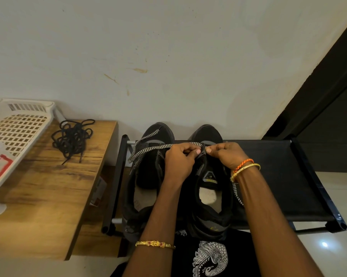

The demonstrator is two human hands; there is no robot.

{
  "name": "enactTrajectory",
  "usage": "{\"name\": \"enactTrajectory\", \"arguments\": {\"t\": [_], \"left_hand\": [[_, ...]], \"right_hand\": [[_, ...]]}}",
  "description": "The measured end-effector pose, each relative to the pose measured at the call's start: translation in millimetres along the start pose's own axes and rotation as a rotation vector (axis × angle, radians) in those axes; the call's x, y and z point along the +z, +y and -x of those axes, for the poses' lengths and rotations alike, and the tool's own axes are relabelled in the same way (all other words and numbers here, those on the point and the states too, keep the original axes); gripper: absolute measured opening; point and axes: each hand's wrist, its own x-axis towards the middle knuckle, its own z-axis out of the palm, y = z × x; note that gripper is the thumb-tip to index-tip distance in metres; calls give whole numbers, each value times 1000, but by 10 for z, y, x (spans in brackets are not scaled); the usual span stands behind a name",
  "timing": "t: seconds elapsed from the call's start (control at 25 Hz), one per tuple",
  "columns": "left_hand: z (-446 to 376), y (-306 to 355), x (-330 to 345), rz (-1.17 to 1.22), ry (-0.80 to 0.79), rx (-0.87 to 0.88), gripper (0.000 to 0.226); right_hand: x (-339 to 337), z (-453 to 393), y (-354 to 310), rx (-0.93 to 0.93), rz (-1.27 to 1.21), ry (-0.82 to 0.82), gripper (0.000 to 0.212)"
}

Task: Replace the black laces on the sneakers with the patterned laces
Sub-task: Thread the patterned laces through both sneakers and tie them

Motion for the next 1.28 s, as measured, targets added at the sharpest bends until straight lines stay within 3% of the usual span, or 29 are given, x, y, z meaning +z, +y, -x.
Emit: {"name": "enactTrajectory", "arguments": {"t": [0.2, 0.32, 0.44, 0.56, 0.68, 0.84, 1.28], "left_hand": [[-5, 6, -4, -5, -3, 5, 14], [-26, 28, -25, -78, -26, 34, 13], [-32, 47, -32, -102, -44, 40, 13], [-9, 47, -32, -121, -30, 35, 14], [11, 42, -27, -108, -24, 21, 15], [13, 56, -18, -92, -5, 27, 15], [22, 85, 41, -119, 43, 44, 12]], "right_hand": [[42, -50, 50, -23, 61, 39, 17], [98, -98, 120, -83, 180, 115, 6], [120, -71, 99, -73, 282, 166, 17], [120, -35, 61, -81, 305, 170, 6], [144, -8, 47, -90, 327, 145, 18], [163, -44, 61, -70, 341, 180, 10], [61, -23, 64, -12, 25, 77, 14]]}}
